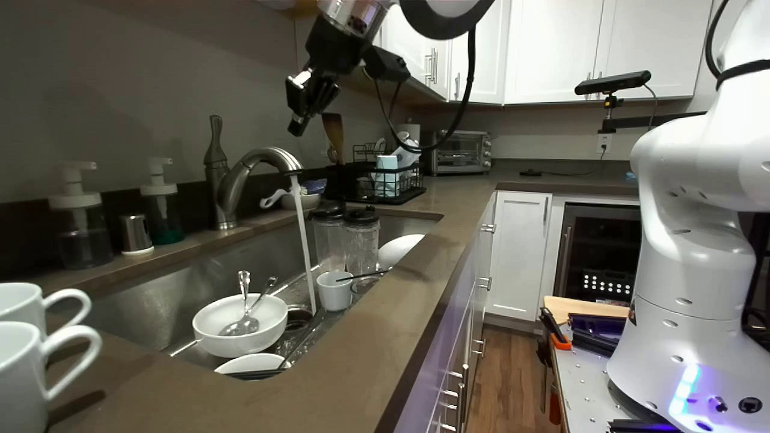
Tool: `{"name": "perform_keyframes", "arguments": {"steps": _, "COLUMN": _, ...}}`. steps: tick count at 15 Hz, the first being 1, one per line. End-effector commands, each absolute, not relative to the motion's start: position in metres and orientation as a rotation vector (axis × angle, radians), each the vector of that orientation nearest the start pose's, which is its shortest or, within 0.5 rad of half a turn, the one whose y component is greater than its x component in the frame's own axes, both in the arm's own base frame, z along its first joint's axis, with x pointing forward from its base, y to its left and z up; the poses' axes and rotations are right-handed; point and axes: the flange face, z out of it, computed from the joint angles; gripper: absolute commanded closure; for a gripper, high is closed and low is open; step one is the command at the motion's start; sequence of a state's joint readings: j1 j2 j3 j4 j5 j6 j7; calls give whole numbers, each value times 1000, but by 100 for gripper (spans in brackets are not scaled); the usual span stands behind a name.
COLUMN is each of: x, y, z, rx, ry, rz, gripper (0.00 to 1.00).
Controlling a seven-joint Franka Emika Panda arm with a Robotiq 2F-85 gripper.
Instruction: Open the tap
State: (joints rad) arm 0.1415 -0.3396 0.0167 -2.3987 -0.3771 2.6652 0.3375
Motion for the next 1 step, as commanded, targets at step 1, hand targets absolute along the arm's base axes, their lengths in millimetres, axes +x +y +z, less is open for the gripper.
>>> {"name": "perform_keyframes", "arguments": {"steps": 1, "x": 448, "y": 87, "z": 525, "rx": -3134, "ry": -162, "rz": -917, "gripper": 96}}
